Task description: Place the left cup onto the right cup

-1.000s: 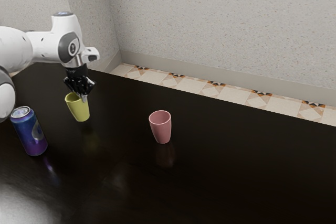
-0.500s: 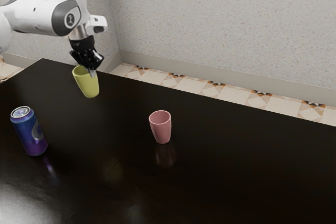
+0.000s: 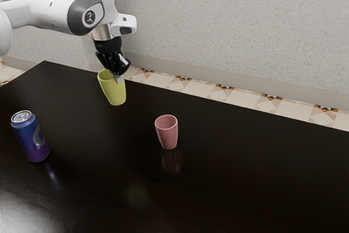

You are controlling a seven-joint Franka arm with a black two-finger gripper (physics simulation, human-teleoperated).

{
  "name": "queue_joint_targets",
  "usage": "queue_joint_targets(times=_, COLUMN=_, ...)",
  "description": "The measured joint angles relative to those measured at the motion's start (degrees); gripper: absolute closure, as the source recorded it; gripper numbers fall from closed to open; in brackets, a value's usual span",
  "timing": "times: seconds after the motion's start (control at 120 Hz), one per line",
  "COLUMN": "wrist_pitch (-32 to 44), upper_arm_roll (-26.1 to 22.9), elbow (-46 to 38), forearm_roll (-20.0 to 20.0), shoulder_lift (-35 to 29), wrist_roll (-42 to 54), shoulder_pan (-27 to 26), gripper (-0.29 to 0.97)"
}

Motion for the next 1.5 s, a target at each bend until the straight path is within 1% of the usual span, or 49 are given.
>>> queue_joint_targets(times=0.208, wrist_pitch=-0.7, upper_arm_roll=-0.7, elbow=2.6, forearm_roll=-0.2, shoulder_lift=1.5, wrist_roll=0.0, shoulder_pan=-2.7, gripper=0.79)
queue_joint_targets(times=0.508, wrist_pitch=-1.8, upper_arm_roll=-1.5, elbow=9.0, forearm_roll=-0.9, shoulder_lift=8.0, wrist_roll=0.0, shoulder_pan=-6.0, gripper=0.79)
queue_joint_targets(times=0.6, wrist_pitch=-1.9, upper_arm_roll=-2.8, elbow=10.0, forearm_roll=-1.0, shoulder_lift=9.6, wrist_roll=0.0, shoulder_pan=-6.5, gripper=0.79)
queue_joint_targets(times=0.933, wrist_pitch=-1.9, upper_arm_roll=-5.3, elbow=12.7, forearm_roll=-1.2, shoulder_lift=14.5, wrist_roll=-0.1, shoulder_pan=-5.7, gripper=0.79)
queue_joint_targets(times=1.167, wrist_pitch=-1.7, upper_arm_roll=-6.0, elbow=13.1, forearm_roll=-1.2, shoulder_lift=15.4, wrist_roll=-0.1, shoulder_pan=-3.5, gripper=0.79)
queue_joint_targets(times=1.5, wrist_pitch=-1.7, upper_arm_roll=-6.0, elbow=15.4, forearm_roll=-1.2, shoulder_lift=17.8, wrist_roll=-0.1, shoulder_pan=-2.8, gripper=0.79)
